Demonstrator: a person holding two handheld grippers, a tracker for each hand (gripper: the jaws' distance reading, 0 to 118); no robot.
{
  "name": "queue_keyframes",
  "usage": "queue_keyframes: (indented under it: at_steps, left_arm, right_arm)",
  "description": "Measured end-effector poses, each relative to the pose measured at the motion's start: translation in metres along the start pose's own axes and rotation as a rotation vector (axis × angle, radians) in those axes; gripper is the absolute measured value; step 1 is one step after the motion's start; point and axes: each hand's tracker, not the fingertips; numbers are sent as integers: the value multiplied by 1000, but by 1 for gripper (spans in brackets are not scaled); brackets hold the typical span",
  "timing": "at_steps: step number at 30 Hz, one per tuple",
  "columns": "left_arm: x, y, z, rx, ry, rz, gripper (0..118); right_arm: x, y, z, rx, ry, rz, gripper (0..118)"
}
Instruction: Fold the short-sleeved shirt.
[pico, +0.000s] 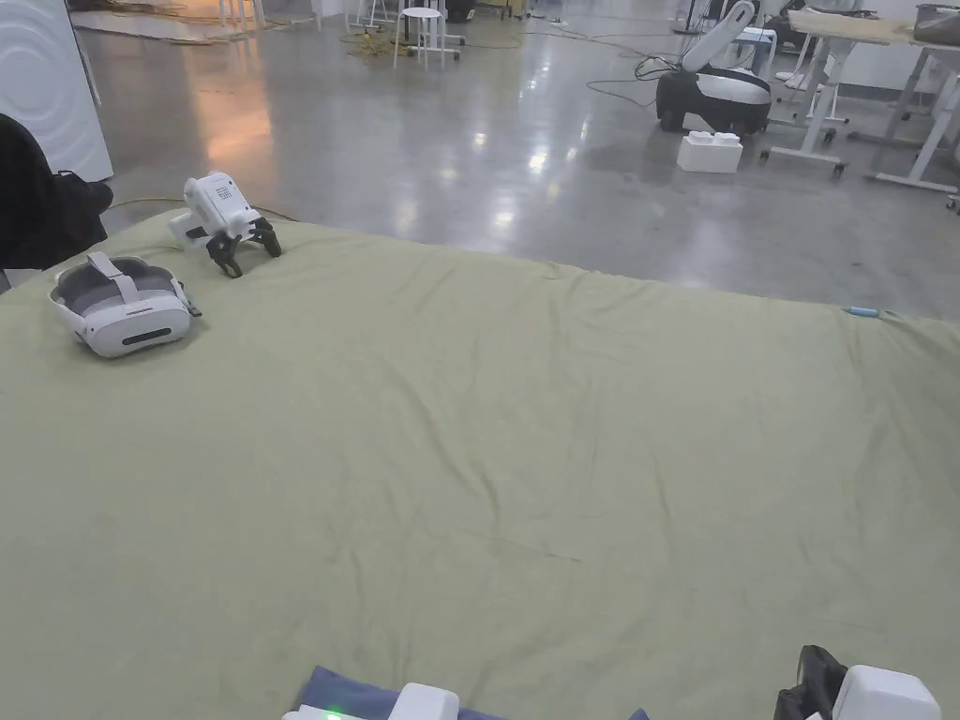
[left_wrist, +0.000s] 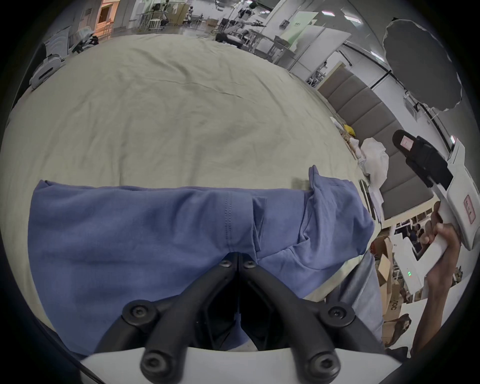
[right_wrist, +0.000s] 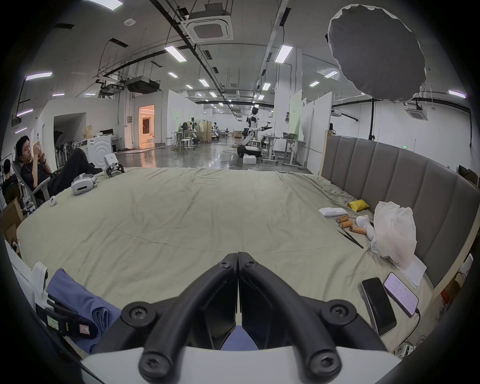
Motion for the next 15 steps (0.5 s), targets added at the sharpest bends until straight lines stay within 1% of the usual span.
queue_keyframes:
  at_steps: [2, 5, 7, 9, 11, 12, 13, 15]
  left_arm:
    - [-8, 2, 10, 8, -25, 24, 1]
    - [-24, 7, 39, 72, -38, 21, 2]
    - [-44, 12, 66, 118, -51, 30, 20]
    - [-72, 16, 90, 170, -55, 80, 34]
    - [-100, 19, 108, 216, -30, 119, 48]
    - [-115, 19, 115, 218, -30, 132, 61]
    - [-126, 19, 119, 213, -34, 139, 70]
    - [-156, 16, 121, 213, -106, 162, 91]
  right_arm:
    - [-2, -1, 0, 0, 3, 2, 0]
    - [-4, 0, 0, 6, 11, 6, 0]
    - [-5, 2, 1, 21, 18, 7, 0]
    - [-7, 6, 3, 50, 29, 6, 0]
    - [-9, 9, 3, 59, 30, 10, 0]
    - [-10, 11, 2, 62, 32, 9, 0]
    - [-11, 12, 2, 62, 37, 6, 0]
    - [-13, 13, 1, 62, 40, 5, 0]
